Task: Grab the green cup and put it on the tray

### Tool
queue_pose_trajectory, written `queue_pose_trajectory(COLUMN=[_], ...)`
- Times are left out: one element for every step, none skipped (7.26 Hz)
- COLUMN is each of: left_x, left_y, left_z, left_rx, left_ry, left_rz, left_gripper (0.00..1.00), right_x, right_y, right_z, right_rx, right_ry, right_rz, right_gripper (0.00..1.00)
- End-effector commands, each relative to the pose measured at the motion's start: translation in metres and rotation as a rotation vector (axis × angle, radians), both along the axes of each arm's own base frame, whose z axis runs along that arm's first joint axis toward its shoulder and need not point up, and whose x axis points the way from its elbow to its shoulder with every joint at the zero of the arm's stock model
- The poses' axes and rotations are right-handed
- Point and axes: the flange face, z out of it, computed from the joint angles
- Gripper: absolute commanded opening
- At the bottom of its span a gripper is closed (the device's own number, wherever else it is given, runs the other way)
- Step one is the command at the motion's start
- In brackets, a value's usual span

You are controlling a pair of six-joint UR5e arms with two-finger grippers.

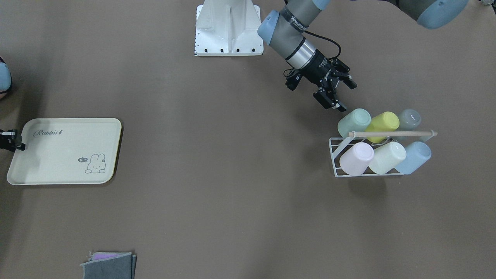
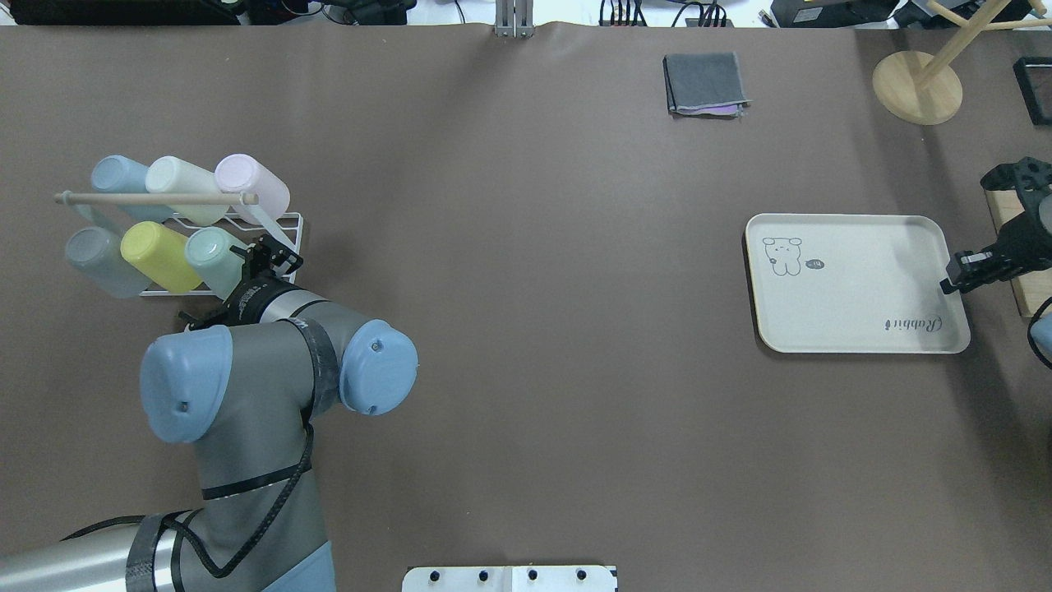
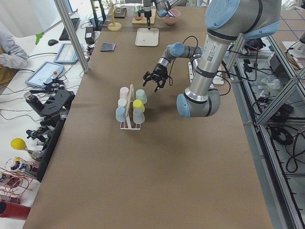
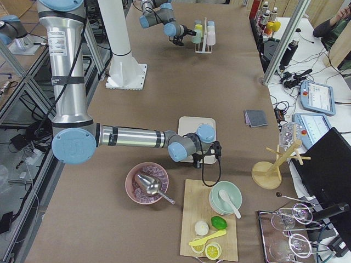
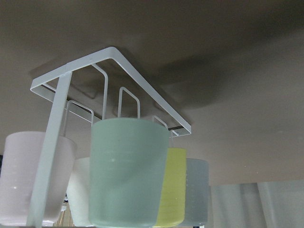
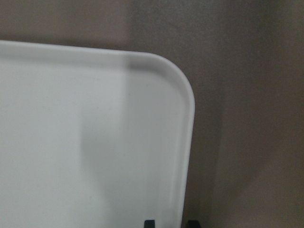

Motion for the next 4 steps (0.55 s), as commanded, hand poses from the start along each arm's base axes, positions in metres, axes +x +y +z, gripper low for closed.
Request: queue_pose_trajectory(left_x=[0.011,0.016,0.021,0.023], left_y=[-0.005,-0.008,-0.01,-0.012], left_z=[0.018,0.026,0.035,0.039], left_rx=[0.051,0.062,0.082,0.085], left_ry=[-0.034,-0.055,-0.069,-0.078], left_rz=[-0.052,-0.063,-0.088,-0.092], left_gripper=[0.99,0.99,0.99,0.99], right_x=[0.0,0.0,0.0,0.001], right_y=[0.001,0.001,0.0,0.0], right_z=[0.003,0.002,0.0,-0.003], right_rx=[-0.006,-0.004,-0.003,0.001], right_ry=[0.001,-0.001,-0.007,-0.012], right_rz=[-0.001,-0.003,-0.003,-0.002], right_gripper=[0.21,0.03,0.0,0.0])
